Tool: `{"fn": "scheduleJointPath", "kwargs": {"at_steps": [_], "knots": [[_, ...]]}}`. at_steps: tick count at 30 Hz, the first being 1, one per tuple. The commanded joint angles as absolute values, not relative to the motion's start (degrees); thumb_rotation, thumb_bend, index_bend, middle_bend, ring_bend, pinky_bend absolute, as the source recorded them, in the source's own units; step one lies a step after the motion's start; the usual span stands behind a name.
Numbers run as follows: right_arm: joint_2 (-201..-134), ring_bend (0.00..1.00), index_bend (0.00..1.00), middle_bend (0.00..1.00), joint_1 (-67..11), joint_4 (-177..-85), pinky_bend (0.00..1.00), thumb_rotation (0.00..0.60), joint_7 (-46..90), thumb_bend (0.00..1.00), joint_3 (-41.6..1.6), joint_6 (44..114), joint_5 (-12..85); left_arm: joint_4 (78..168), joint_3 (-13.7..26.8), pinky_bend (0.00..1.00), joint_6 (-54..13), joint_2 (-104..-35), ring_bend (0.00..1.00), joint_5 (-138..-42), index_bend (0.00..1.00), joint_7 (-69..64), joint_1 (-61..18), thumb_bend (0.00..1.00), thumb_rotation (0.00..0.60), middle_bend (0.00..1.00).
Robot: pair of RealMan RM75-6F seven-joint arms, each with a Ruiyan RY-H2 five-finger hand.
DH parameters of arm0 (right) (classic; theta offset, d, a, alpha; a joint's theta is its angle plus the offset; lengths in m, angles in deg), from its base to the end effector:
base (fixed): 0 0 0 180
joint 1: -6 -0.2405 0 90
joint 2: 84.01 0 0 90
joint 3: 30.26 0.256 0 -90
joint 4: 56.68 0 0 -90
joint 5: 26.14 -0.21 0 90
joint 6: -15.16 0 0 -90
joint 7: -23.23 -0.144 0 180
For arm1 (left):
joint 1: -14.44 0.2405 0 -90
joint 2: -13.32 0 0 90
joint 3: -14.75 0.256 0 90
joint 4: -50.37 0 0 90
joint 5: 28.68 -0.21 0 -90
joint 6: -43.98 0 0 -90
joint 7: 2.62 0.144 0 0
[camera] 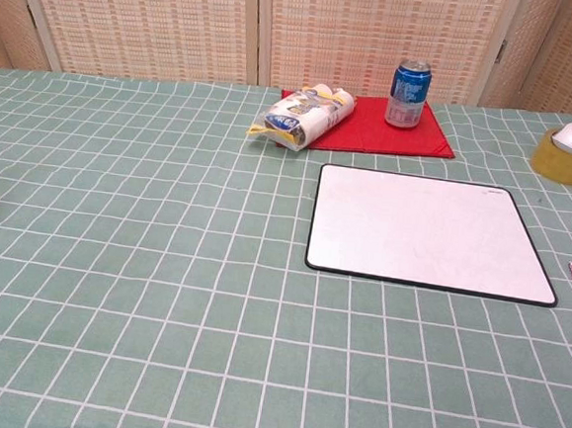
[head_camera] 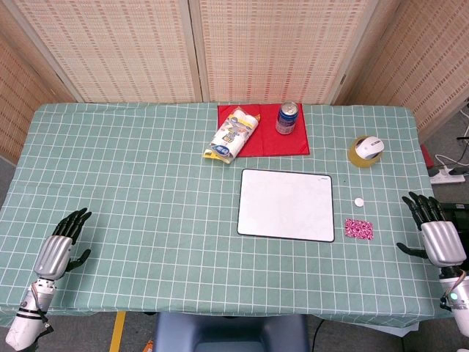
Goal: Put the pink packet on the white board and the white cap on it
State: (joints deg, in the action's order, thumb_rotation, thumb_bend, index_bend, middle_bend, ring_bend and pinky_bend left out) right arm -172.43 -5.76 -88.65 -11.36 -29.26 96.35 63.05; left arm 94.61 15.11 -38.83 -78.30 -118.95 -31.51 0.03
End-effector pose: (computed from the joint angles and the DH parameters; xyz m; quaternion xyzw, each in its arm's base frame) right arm -0.4180 -0.2345 0.1344 0.6233 -0.3682 0.3892 0.5696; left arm -0.3659 0.2405 0.0683 -0.6257 -0.3977 -0.4493 0.4985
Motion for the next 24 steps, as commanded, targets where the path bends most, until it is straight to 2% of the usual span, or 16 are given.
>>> {"fn": "scheduleJointPath", "kwargs": {"at_steps": [1,20,21,22,23,24], "knots": [[-172.4,0.00,0.00,0.00,-5.8,-88.7,0.00,0.600,-11.3,0.00,-29.3,96.3,63.0,94.6,15.2,0.11,-38.8,-78.3,0.00,-119.0,0.00,-31.4,0.0,0.28,0.600,0.00],[-172.8,0.00,0.01,0.00,-6.4,-88.5,0.01,0.600,-8.5,0.00,-27.9,96.8,62.0,94.5,15.0,0.12,-38.3,-78.0,0.00,-118.8,0.00,-32.6,-0.3,0.28,0.600,0.00],[-173.0,0.01,0.03,0.03,-6.5,-88.3,0.06,0.600,-7.8,0.00,-27.5,97.0,61.8,94.6,14.9,0.12,-38.7,-78.0,0.00,-118.9,0.00,-32.3,-0.2,0.28,0.600,0.00],[-173.1,0.06,0.05,0.09,-6.7,-88.3,0.16,0.600,-7.1,0.00,-27.3,96.8,61.5,94.5,14.9,0.12,-39.2,-78.1,0.00,-119.0,0.00,-31.9,-0.1,0.28,0.600,0.00],[-173.0,0.15,0.07,0.18,-6.9,-88.5,0.31,0.600,-6.8,0.00,-27.2,96.6,61.5,94.5,15.0,0.12,-39.3,-78.2,0.00,-119.1,0.00,-31.6,0.0,0.28,0.600,0.00],[-172.7,0.30,0.10,0.31,-7.1,-89.0,0.48,0.600,-6.2,0.00,-27.2,96.2,61.5,94.6,15.1,0.12,-39.2,-78.2,0.00,-119.1,0.00,-31.6,0.0,0.28,0.600,0.00]]}}
